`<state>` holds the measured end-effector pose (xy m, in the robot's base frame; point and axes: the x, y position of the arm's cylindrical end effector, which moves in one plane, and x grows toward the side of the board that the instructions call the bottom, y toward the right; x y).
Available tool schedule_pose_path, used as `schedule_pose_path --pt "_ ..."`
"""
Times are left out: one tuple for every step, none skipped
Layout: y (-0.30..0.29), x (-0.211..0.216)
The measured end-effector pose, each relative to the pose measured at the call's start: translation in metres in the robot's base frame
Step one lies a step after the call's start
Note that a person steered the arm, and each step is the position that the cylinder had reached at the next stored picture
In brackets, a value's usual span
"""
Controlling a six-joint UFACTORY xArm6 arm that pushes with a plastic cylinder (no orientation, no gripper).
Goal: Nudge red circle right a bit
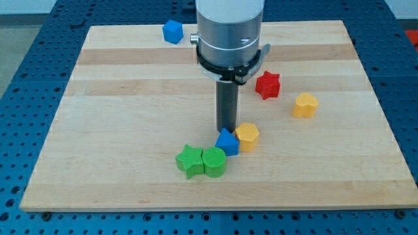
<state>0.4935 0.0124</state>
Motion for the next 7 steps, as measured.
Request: schedule_pose_path --pt "-0.003 0.004" --pt "-0.004 0.002" --pt "-0.005 -0.026" --pt "-0.02 -0.057" --pt "-0.049 -0.083" --pt "-0.066 -0.091" --pt "-0.074 -0.093"
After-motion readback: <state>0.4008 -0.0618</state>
